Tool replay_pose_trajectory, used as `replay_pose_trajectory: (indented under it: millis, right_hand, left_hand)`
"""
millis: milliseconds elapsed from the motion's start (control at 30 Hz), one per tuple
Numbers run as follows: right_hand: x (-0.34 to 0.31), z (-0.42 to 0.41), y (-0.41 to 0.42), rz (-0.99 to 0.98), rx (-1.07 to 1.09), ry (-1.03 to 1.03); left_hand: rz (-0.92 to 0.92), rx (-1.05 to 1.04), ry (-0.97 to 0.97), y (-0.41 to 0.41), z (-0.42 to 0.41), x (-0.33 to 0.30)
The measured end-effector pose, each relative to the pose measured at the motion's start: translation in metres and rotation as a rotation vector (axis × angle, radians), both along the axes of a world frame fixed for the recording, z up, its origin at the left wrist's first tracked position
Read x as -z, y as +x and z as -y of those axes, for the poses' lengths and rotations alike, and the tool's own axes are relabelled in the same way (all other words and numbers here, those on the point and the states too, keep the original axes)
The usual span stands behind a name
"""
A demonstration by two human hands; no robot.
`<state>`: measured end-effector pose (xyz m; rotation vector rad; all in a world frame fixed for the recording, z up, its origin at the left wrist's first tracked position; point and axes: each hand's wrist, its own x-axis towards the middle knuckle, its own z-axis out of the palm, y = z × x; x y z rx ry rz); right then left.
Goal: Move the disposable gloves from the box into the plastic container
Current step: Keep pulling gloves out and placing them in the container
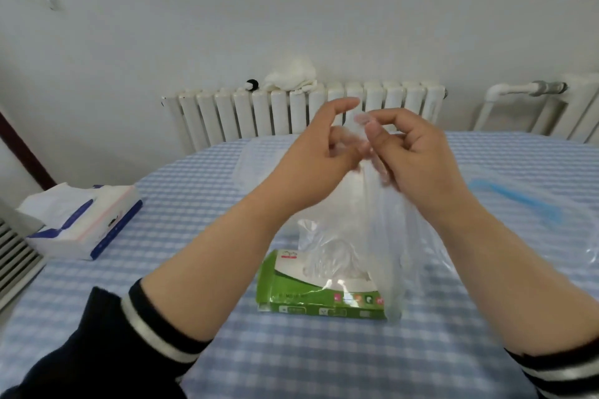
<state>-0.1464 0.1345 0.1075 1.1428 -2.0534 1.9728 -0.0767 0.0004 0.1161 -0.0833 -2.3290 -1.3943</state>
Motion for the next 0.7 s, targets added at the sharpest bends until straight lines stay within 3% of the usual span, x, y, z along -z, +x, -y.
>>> replay_pose_trajectory:
  millis: [67,234,467,701]
  right_hand:
    - [-0.003,0.002,-0.016,0.014,0.024,0.105]
    - [-0.007,0.004,-0.068,0.015,0.083,0.41]
    - [0.012,0.035,-0.115,-0.081,0.332,0.64]
    - [0.027,0.036,-0.12,-0.171,0.416,0.702]
  left_hand:
    - [-0.066,-0.047,0.028,-0.014,0.005,-0.004]
    - [-0.084,-0.257,-0.18,-0.041,0.045,-0.005]
    - [0.287,-0.495,-0.508,-0.064,0.1,0.016]
    - [0.469,-0.543,-0.995,-0.065,0.104,0.024]
